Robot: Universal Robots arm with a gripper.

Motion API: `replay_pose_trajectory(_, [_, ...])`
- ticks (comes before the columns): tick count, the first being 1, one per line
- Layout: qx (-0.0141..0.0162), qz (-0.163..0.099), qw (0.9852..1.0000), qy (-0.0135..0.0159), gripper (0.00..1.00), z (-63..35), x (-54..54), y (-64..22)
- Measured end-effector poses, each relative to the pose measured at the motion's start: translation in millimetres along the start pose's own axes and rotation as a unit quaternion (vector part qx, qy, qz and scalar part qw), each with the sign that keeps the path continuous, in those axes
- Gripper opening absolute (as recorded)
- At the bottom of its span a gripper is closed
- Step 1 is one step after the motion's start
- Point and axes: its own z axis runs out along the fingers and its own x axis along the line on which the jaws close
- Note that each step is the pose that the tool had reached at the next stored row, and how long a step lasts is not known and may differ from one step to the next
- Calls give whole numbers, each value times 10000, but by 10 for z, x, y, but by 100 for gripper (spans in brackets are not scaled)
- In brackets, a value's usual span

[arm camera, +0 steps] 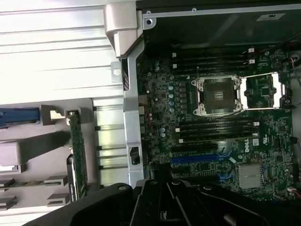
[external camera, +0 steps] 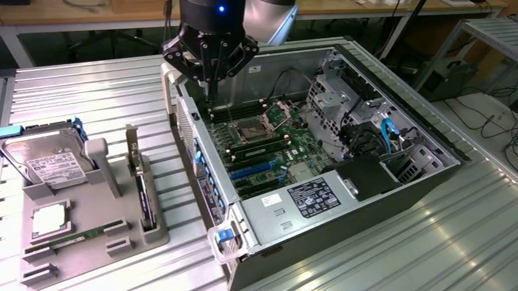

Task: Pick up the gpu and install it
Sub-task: 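Reach for the gpu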

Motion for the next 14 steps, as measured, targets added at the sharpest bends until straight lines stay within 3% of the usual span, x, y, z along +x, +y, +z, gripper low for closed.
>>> replay_pose_trajectory(14, [0, 0, 10000, 0, 11, -2, 37, -27])
